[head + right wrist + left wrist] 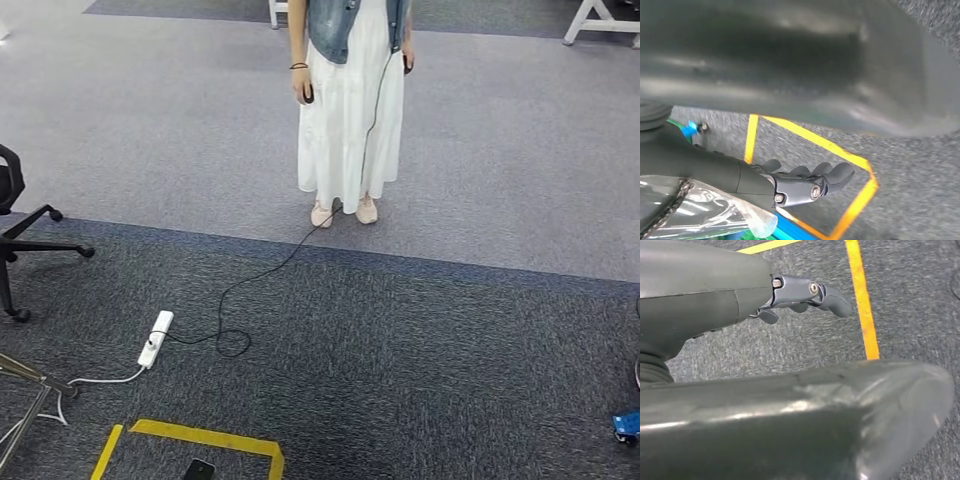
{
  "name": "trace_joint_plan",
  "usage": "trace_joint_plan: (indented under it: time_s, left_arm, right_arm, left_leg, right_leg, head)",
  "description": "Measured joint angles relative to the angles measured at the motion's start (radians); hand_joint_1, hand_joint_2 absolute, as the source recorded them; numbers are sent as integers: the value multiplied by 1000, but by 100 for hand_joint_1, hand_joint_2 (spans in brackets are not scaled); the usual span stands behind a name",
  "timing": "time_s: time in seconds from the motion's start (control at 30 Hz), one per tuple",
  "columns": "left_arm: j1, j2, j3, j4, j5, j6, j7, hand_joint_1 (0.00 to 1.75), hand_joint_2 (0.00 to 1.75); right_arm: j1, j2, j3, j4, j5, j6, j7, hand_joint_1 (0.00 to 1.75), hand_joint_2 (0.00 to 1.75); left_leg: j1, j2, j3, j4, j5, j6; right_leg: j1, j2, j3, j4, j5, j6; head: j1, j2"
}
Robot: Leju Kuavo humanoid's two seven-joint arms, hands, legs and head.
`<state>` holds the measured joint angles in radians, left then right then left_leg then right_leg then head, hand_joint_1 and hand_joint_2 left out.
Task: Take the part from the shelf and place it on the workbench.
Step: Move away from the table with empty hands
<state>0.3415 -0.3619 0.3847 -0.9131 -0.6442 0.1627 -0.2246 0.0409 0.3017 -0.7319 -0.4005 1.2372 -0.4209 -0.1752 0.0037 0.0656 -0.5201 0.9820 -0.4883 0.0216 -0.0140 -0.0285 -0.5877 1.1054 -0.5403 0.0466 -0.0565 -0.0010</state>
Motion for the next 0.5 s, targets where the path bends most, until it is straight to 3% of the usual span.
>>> trace_joint_plan:
  time_s: [0.07, 0.17, 0.23, 0.3, 0.37, 0.4, 0.43, 0.47, 0.5]
  left_arm:
    - [-2, 0, 1, 1, -1, 0, -2, 0, 0]
    - [-5, 0, 3, 2, -1, 1, -7, 0, 0]
    - [-7, -1, 3, 2, -1, 1, -9, 0, 0]
    - [-6, -1, 3, 3, -1, 2, -10, 0, 0]
    - [-5, -1, 4, 6, 1, 2, -10, 0, 0]
    - [-4, 0, 4, 7, 3, 3, -10, 0, 0]
    - [-4, 0, 4, 8, 5, 4, -10, 0, 0]
    - [-4, 0, 4, 8, 7, 4, -9, 0, 0]
    - [-3, 0, 3, 8, 10, 6, -8, 0, 0]
  right_arm:
    - [-5, 0, -2, 1, 2, -3, -2, 0, 0]
    - [-5, 0, -5, 3, 3, -8, -5, 0, 0]
    - [-5, 0, -7, 4, 3, -13, -6, 0, 0]
    - [-7, 0, -9, 4, 3, -17, -8, 0, 0]
    - [-7, 0, -11, 4, 2, -23, -10, 0, 0]
    - [-6, 0, -12, 4, 2, -28, -10, 0, 0]
    - [-5, 0, -12, 4, 1, -32, -11, 0, 0]
    - [-5, 1, -13, 4, 1, -36, -10, 0, 0]
    - [-5, 1, -14, 4, 0, -40, -10, 0, 0]
  left_leg:
    - [-3, 14, 1, 8, -6, -11]
    - [-3, 27, 6, 12, -10, -27]
    - [1, 2, -3, 44, -40, -37]
    - [3, -38, -49, 159, -109, -42]
    - [3, -54, -106, 289, -159, -40]
    - [2, -56, -118, 311, -157, -36]
    - [1, -58, -111, 293, -134, -31]
    - [0, -67, -88, 238, -95, -24]
    - [-3, -91, -58, 165, -55, -17]
  right_leg:
    - [3, -23, 53, -96, 27, -9]
    - [6, -6, 52, -105, 30, -31]
    - [4, 10, 54, -107, 34, -44]
    - [4, 28, 54, -107, 39, -53]
    - [8, 50, 51, -107, 42, -58]
    - [10, 62, 51, -107, 42, -59]
    - [12, 75, 52, -107, 43, -59]
    - [13, 89, 53, -107, 43, -59]
    - [13, 103, 53, -107, 44, -59]
  head:
    - [-1, 0]
    - [-3, 0]
    - [-5, 0]
    - [-8, 0]
    - [-9, 0]
    - [-9, 0]
    - [-9, 0]
    - [-9, 0]
    - [-9, 0]
